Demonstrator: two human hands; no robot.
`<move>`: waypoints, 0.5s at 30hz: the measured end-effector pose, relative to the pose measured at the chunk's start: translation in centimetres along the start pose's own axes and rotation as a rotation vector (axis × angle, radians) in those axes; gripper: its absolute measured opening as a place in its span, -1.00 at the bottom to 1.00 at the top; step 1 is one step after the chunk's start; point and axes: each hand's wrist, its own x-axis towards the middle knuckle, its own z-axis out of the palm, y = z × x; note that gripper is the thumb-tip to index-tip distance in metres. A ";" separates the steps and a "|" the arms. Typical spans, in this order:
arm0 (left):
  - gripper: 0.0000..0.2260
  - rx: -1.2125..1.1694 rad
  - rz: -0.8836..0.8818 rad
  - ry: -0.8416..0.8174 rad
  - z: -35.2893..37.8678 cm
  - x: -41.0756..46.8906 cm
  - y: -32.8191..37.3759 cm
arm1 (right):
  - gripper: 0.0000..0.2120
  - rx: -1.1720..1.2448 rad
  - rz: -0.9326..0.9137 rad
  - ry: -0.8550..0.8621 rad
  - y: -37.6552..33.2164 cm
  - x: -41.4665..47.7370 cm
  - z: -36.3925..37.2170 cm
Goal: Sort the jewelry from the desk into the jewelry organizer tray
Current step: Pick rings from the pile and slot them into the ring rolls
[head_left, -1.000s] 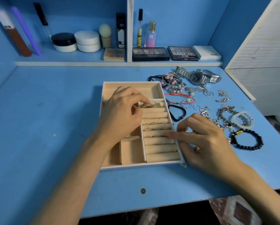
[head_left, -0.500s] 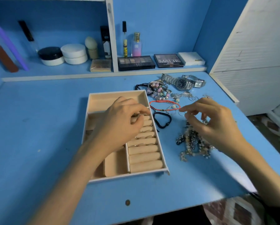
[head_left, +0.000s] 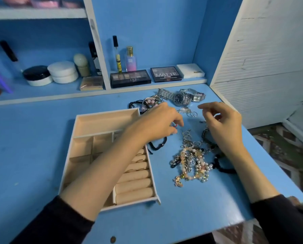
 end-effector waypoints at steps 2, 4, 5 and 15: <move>-0.77 0.041 0.026 -0.033 0.0 0.8 -0.2 | -0.79 0.017 0.012 0.009 0.0 0.0 -0.1; -0.78 0.054 0.043 -0.058 0.0 1.4 -0.2 | -0.79 0.014 0.008 0.002 0.1 0.0 -0.1; -0.79 0.050 0.047 -0.070 0.0 1.6 -0.2 | -0.79 0.011 0.008 -0.001 0.1 0.1 -0.1; -0.75 0.032 -0.003 -0.095 0.3 2.5 -0.2 | -0.79 0.019 0.017 -0.008 -0.1 0.0 -0.2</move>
